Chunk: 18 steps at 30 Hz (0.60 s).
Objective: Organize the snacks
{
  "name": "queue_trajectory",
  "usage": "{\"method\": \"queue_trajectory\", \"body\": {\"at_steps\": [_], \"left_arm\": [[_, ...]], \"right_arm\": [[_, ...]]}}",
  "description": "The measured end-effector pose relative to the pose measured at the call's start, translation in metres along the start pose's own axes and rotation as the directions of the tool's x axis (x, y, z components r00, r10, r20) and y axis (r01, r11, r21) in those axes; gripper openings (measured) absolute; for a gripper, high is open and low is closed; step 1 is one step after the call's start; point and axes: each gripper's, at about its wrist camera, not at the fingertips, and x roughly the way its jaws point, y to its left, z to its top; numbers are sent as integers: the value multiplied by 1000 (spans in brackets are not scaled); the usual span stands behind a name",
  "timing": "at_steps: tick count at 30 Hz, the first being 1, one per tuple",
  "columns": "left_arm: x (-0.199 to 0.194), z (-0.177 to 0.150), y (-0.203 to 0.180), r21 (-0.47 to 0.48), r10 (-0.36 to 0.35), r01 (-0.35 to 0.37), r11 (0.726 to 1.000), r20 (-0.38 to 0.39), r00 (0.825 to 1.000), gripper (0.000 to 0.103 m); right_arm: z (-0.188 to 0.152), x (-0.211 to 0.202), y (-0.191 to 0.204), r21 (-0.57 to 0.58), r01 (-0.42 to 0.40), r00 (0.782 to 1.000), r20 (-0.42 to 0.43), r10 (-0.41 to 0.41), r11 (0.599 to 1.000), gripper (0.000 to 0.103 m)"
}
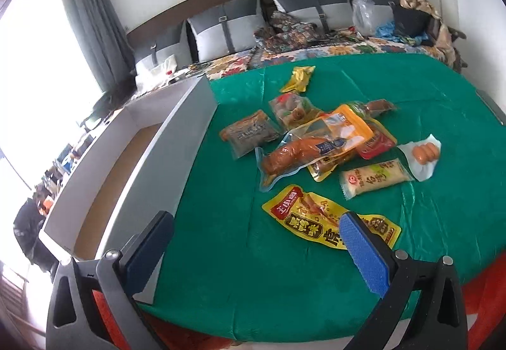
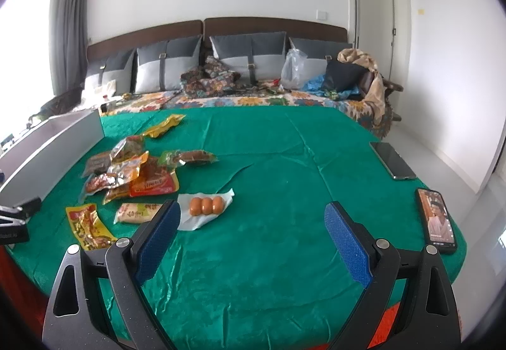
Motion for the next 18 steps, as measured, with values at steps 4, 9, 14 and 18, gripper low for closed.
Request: {"method": "queue_trajectory", "body": {"at_steps": [4, 9, 14, 18], "left_arm": [[-6, -6, -5, -12, -8, 8, 1000, 13, 1000, 103], [-12, 0, -3, -36, -74, 76, 996, 53, 996, 103], [-7, 12, 2, -77, -191, 195, 978, 62, 980, 103], [-29, 9, 5, -125, -180, 204, 971, 178, 967, 103]], "right_arm": [[2, -7, 0, -3, 17, 999, 36, -17, 1000, 95], [-1, -19, 1, -34, 55, 997, 64, -53, 998, 95], [-1, -19, 9, -51, 52, 995, 82, -48, 997, 95], [1, -29, 19, -71, 47, 988, 152, -35, 996, 95]]}}
